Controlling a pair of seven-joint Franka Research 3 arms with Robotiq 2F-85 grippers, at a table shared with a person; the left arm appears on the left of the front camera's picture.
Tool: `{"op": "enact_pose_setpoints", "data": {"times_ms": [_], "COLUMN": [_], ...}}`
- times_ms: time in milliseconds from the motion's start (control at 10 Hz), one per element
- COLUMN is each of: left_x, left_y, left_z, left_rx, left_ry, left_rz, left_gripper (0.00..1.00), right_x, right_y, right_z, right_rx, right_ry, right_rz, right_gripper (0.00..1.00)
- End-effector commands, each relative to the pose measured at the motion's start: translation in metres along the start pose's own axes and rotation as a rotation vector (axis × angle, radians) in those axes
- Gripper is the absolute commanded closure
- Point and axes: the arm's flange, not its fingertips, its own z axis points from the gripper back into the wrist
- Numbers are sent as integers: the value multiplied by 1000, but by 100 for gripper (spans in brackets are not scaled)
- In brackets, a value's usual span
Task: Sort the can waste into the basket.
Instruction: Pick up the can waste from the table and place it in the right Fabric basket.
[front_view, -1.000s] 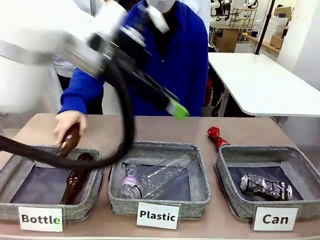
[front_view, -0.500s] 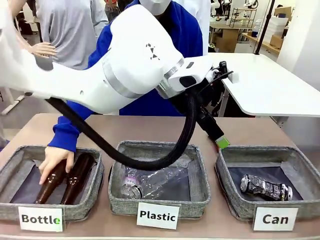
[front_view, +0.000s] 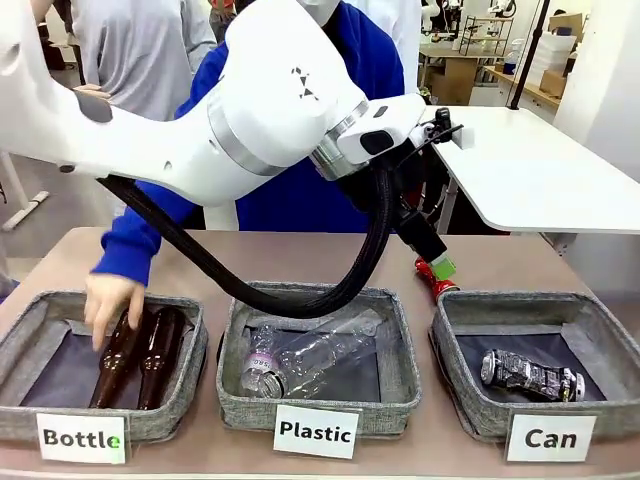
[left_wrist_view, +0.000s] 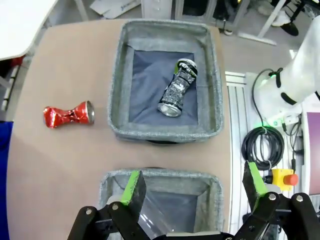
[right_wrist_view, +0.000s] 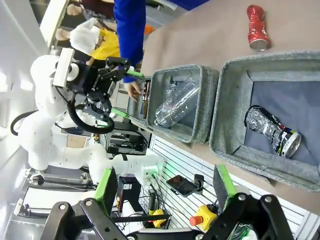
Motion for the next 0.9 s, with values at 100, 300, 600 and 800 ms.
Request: {"op": "enact_pose_setpoints", "data": {"times_ms": [100, 300, 600, 800], "left_x": [-18, -47, -124, -211], "left_y": [-6, -16, -28, -30], "left_z": [19, 60, 168, 244], "left_rx": [-5, 36, 120, 88], "left_ry": [-21, -54, -197, -362], "left_rz": [45, 83, 239, 438], "left_gripper": [0, 0, 0, 0], "right_x": [0, 4, 29, 42], "right_y": [0, 13, 42, 61], "right_z": [0, -27, -111, -165], "right_rx": [0, 60, 95, 243], "right_ry": [0, 99, 192, 249], "right_rz": [0, 73, 92, 58], "right_gripper": [0, 0, 0, 0]}}
